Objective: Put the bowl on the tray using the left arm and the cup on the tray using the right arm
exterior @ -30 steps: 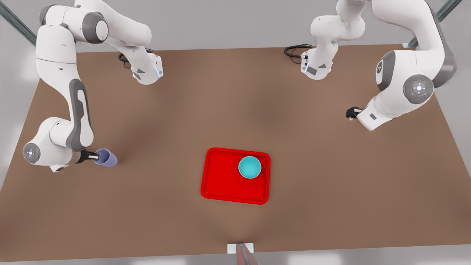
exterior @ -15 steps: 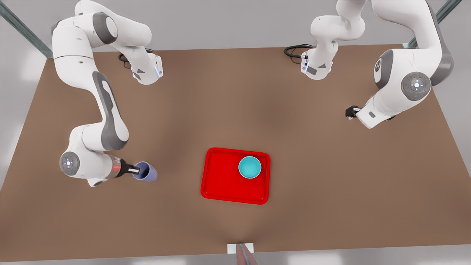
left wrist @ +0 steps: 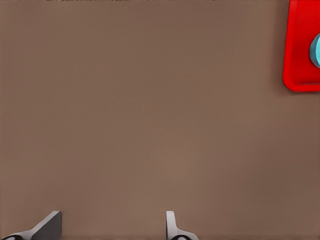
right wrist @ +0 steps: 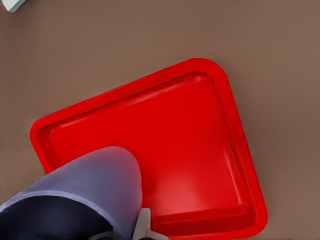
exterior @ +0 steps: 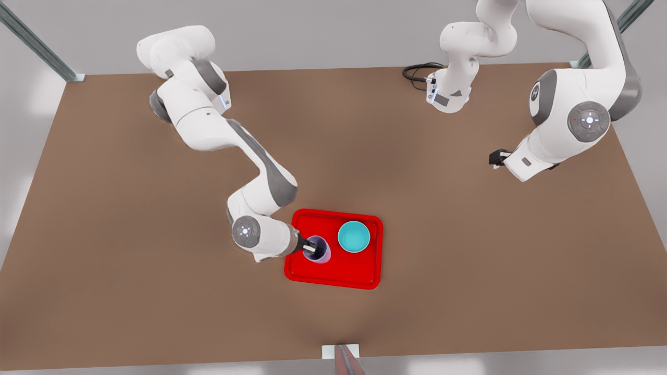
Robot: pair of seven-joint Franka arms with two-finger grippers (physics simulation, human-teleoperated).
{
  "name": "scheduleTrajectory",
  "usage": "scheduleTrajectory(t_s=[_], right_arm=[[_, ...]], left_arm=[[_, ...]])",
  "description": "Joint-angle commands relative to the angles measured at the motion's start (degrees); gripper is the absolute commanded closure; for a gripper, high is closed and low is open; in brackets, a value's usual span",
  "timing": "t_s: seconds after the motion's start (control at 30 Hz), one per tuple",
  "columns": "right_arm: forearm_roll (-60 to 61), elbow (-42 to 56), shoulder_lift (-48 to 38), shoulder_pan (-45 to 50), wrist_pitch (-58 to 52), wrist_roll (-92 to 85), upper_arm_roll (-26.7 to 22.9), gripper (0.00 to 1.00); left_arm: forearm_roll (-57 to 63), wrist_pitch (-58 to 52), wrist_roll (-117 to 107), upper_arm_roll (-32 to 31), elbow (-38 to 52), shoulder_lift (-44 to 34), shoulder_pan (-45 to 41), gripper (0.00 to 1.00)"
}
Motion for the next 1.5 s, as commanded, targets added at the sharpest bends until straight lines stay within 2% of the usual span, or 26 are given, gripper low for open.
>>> scheduleTrajectory(t_s=[0.0,0.23,0.43,0.67,0.7,0.73,0.77,1.0,1.1,1.13,1.2,1.23,1.27,1.33,1.4,1.47], right_arm=[[-0.3,0.0,0.1,0.0,-0.2,0.1,0.0,0.79],[-3.9,-0.1,3.4,3.1,1.5,-0.2,-1.6,0.79],[-10.2,-1.9,2.9,3.8,-2.1,-0.9,-1.5,0.79],[-11.4,-7.1,1.9,3.8,-2.3,-1.0,-1.5,0.79],[-12.3,-7.3,1.8,3.8,-2.4,-0.9,-1.3,0.76],[-12.5,-7.4,1.3,3.8,-2.5,-0.8,-1.2,0.25],[-12.5,-7.5,1.2,3.8,-2.5,-0.7,-1.2,0.0],[-12.1,-7.6,-1.4,3.6,-2.7,-2.1,-1.1,0.0],[-13.4,-7.1,-5.3,-0.6,-4.2,-8.9,-2.2,0.0],[-16.1,-7.1,-8.9,-1.0,-4.5,-9.7,-4.9,0.0],[-15.6,-8.5,-19.4,-9.5,-11.9,-14.1,-4.2,0.0],[-10.9,-12.3,-24.9,-15.3,-14.9,-24.2,-4.0,0.0],[-6.1,-19.1,-32.1,-19.9,-15.8,-33.2,-6.5,0.0],[-1.8,-30.7,-44.3,-20.0,-20.1,-46.6,-20.3,0.0],[-2.1,-35.8,-49.5,-23.2,-19.8,-46.8,-20.0,0.0],[-2.2,-34.5,-47.2,-24.4,-19.6,-48.2,-19.8,0.0]], left_arm=[[0.0,0.0,0.0,0.0,0.0,0.0,0.0,0.0],[0.0,-0.2,0.0,0.0,0.0,0.0,0.0,0.0],[0.0,-0.2,0.0,0.0,0.0,0.0,0.0,0.0],[0.0,-0.1,0.0,0.0,0.0,0.1,0.0,0.0],[0.0,-0.1,0.0,0.0,0.0,0.1,0.0,0.0],[0.0,-0.1,0.0,0.0,0.0,0.1,0.0,0.0],[0.0,-0.1,0.0,0.0,0.0,0.1,0.0,0.0],[0.0,-0.2,0.0,0.0,0.1,0.0,0.0,0.0],[0.0,-0.2,0.0,0.0,0.1,0.1,0.0,0.0],[0.0,-0.6,-0.1,0.0,0.6,0.2,0.0,0.0],[0.0,-1.9,-0.4,0.0,3.9,1.8,0.0,0.0],[0.1,-3.7,-0.2,0.0,6.2,3.4,0.0,0.0],[0.0,-5.0,-0.2,0.0,8.3,4.2,0.0,0.0],[0.0,-5.2,-0.2,0.0,8.4,4.1,0.0,0.0],[0.0,-5.6,-0.2,0.0,8.4,4.0,0.0,0.0],[0.0,-5.7,-0.2,0.0,8.4,4.0,0.0,0.0]])
